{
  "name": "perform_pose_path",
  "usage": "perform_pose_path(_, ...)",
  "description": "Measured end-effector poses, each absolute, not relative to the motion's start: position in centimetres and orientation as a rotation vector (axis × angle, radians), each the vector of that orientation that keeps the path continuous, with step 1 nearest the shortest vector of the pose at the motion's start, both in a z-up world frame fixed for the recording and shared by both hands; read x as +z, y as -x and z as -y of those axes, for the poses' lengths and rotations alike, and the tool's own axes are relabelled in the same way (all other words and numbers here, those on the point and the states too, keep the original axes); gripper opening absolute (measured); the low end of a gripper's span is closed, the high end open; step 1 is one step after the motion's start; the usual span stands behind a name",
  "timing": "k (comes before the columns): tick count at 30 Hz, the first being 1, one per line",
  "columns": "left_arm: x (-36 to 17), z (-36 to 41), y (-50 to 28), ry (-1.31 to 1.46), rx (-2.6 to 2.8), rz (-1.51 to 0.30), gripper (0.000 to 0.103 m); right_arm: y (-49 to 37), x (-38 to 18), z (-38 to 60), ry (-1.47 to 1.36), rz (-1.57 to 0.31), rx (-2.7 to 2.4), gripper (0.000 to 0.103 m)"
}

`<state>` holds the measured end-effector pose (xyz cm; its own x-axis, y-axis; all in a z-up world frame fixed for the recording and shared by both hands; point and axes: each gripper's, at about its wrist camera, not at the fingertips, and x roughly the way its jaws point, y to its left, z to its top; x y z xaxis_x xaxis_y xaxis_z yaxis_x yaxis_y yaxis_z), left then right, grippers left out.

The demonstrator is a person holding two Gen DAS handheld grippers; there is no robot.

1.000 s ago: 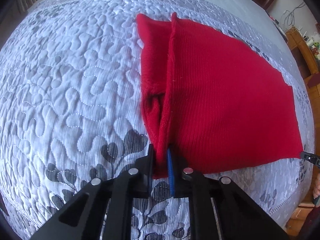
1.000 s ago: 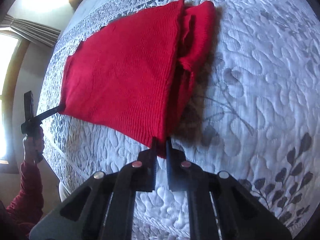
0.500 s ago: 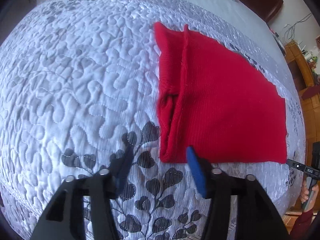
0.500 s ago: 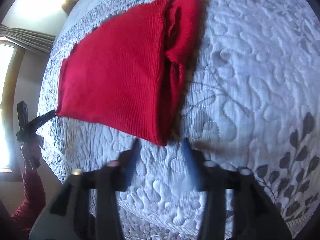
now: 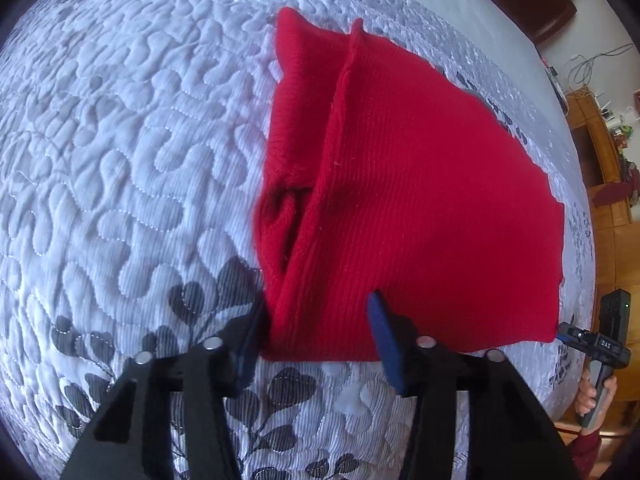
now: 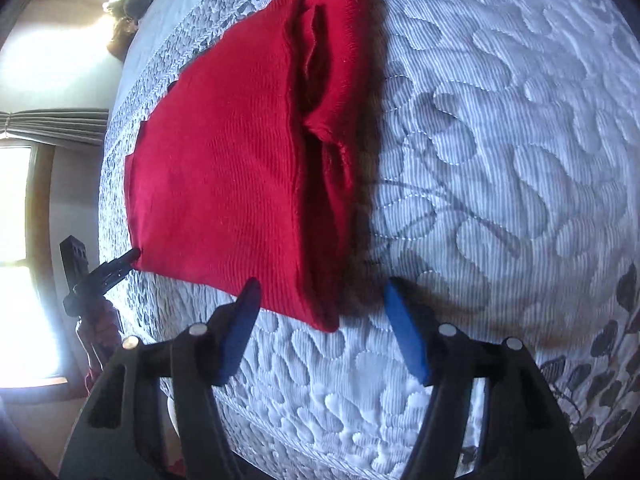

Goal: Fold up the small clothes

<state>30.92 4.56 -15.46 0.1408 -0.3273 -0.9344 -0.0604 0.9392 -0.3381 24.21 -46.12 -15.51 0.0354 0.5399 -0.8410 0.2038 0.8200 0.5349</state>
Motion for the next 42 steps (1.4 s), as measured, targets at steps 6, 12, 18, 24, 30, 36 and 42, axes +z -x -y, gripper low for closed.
perform_pose_path(6,-15.3,-4.7,-31.2,0.373,-0.207,-1.427,0.013,-24.9,-16.2,45.1,-0.657,-1.558,0.362,0.038)
perform_pose_path(12,-16.0,-4.5,-31.5,0.406,-0.197,-1.484,0.010,-24.6,-16.9,45.4,-0.762,-1.552,0.358,0.010)
perform_pose_path(18,-14.5,-5.2,-30.1,0.404,-0.181,-1.460,0.009,-23.5,-13.8,46.7,-0.784,-1.487,0.381,0.008)
perform_pose_path(24,-13.9,-6.9,-27.0,0.463,-0.223,-1.498,0.009,-20.8,-12.9,47.4,-0.767,-1.532,0.381,0.008)
perform_pose_path(30,-14.0,-6.4,-23.4,0.422,-0.238,-1.510,0.009,-17.5,-14.0,48.5,-0.783,-1.557,0.351,0.008)
perform_pose_path(36,-15.2,-4.8,-22.6,0.282,-0.185,-1.477,0.009,-17.5,-15.8,46.8,-0.697,-1.587,0.265,0.008)
perform_pose_path(42,-15.1,-4.4,-22.7,0.261,-0.179,-1.445,0.010,-17.1,-15.9,46.2,-0.665,-1.564,0.231,0.009)
